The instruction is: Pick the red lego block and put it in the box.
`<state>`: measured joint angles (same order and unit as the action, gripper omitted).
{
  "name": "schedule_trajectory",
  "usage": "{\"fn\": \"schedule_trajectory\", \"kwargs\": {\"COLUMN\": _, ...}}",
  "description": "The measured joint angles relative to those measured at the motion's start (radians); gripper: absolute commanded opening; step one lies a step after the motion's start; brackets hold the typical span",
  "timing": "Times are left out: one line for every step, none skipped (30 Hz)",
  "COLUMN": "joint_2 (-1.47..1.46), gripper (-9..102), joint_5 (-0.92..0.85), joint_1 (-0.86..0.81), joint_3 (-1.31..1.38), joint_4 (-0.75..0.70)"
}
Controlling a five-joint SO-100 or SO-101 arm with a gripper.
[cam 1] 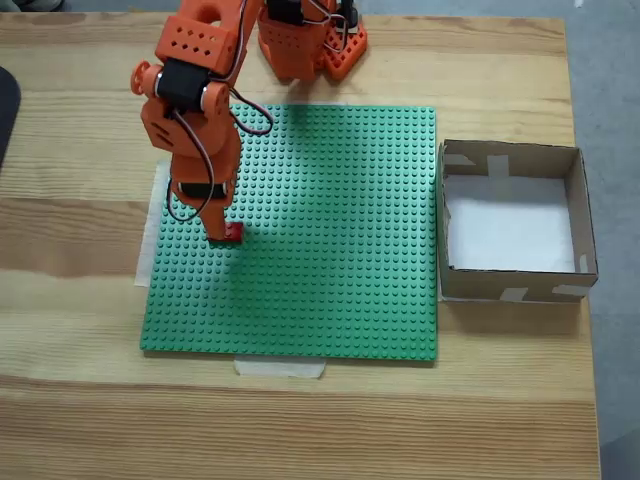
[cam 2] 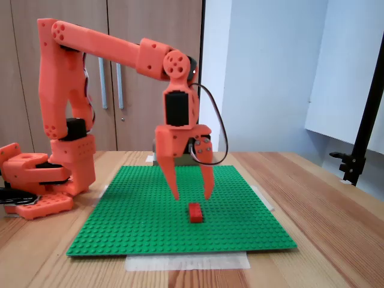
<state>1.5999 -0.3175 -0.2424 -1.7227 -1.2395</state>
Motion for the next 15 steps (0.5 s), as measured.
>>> {"fn": "schedule_trajectory", "kwargs": {"joint_2": -0.006, "gripper": 26, "joint_5": -0.005, "joint_1": 0.002, "joint_3": 0.000, "joint_4": 0.005}}
{"fn": "schedule_trajectory", "kwargs": {"joint_2": -0.011, "gripper": 26, "joint_5": -0.006, "joint_1": 0.003, "joint_3": 0.000, "joint_4": 0.008}}
{"fn": "schedule_trajectory", "kwargs": {"joint_2": -0.018, "gripper": 26, "joint_5": -0.009, "joint_1": 0.002, "joint_3": 0.000, "joint_4": 0.012}}
{"fn": "schedule_trajectory", "kwargs": {"joint_2": -0.023, "gripper": 26, "joint_5": -0.012, "joint_1": 0.000, "joint_3": 0.000, "joint_4": 0.015}}
{"fn": "schedule_trajectory", "kwargs": {"joint_2": -0.029, "gripper": 26, "joint_5": -0.015, "joint_1": -0.003, "joint_3": 0.000, "joint_4": 0.020}}
{"fn": "schedule_trajectory", "kwargs": {"joint_2": -0.034, "gripper": 26, "joint_5": -0.018, "joint_1": -0.006, "joint_3": 0.000, "joint_4": 0.026}}
{"fn": "schedule_trajectory", "kwargs": {"joint_2": -0.038, "gripper": 26, "joint_5": -0.023, "joint_1": -0.008, "joint_3": 0.000, "joint_4": 0.032}}
{"fn": "schedule_trajectory", "kwargs": {"joint_2": -0.043, "gripper": 26, "joint_5": -0.028, "joint_1": -0.008, "joint_3": 0.000, "joint_4": 0.038}}
{"fn": "schedule_trajectory", "kwargs": {"joint_2": -0.051, "gripper": 26, "joint_5": -0.032, "joint_1": -0.008, "joint_3": 0.000, "joint_4": 0.044}}
{"fn": "schedule_trajectory", "kwargs": {"joint_2": -0.054, "gripper": 26, "joint_5": -0.034, "joint_1": -0.008, "joint_3": 0.000, "joint_4": 0.052}}
{"fn": "schedule_trajectory", "kwargs": {"joint_2": -0.061, "gripper": 26, "joint_5": -0.035, "joint_1": -0.008, "joint_3": 0.000, "joint_4": 0.060}}
{"fn": "schedule_trajectory", "kwargs": {"joint_2": -0.066, "gripper": 26, "joint_5": -0.035, "joint_1": -0.008, "joint_3": 0.000, "joint_4": 0.067}}
{"fn": "schedule_trajectory", "kwargs": {"joint_2": -0.072, "gripper": 26, "joint_5": -0.035, "joint_1": -0.008, "joint_3": 0.000, "joint_4": 0.075}}
{"fn": "schedule_trajectory", "kwargs": {"joint_2": -0.077, "gripper": 26, "joint_5": -0.035, "joint_1": -0.008, "joint_3": 0.000, "joint_4": 0.083}}
{"fn": "schedule_trajectory", "kwargs": {"joint_2": -0.080, "gripper": 26, "joint_5": -0.035, "joint_1": -0.008, "joint_3": 0.000, "joint_4": 0.089}}
